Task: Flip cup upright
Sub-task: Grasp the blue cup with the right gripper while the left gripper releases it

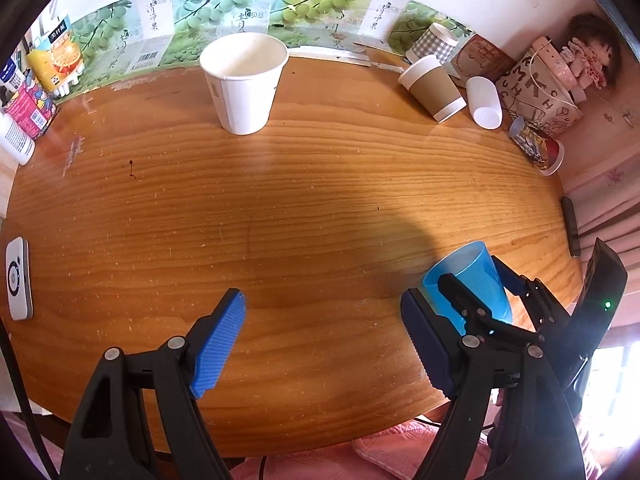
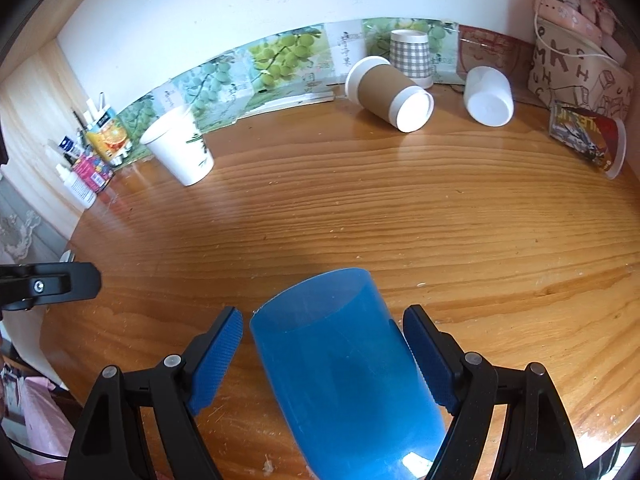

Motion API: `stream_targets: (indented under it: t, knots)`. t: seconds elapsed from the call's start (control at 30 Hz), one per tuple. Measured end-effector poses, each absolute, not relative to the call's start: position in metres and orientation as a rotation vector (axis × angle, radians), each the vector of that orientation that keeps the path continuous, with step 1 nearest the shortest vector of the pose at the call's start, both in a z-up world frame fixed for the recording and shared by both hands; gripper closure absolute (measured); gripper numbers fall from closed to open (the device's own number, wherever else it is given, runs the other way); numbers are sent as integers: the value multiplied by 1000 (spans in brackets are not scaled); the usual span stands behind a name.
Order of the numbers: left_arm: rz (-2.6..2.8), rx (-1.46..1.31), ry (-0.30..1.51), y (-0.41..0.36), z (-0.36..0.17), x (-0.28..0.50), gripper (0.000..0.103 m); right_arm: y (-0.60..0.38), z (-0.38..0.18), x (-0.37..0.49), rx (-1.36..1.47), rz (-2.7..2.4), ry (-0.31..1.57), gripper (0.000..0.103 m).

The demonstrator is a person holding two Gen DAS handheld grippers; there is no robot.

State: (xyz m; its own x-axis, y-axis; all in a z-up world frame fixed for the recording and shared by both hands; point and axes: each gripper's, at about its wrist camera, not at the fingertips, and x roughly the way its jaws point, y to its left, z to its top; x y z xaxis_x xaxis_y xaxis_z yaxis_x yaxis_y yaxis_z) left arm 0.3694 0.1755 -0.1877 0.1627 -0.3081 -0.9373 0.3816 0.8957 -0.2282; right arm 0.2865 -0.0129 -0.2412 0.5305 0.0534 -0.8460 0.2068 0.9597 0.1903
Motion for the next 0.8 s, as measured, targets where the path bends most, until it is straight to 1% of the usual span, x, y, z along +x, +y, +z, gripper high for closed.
stream_targets:
  t: [0.27,0.8]
  knots:
    - [-488,56,1326,186,-193,374,20,-10,-244,290,250,-124,1022,20]
    - [-468,-17,1337,195,-193,364,20,16,-250,299,12,-59,1108,21]
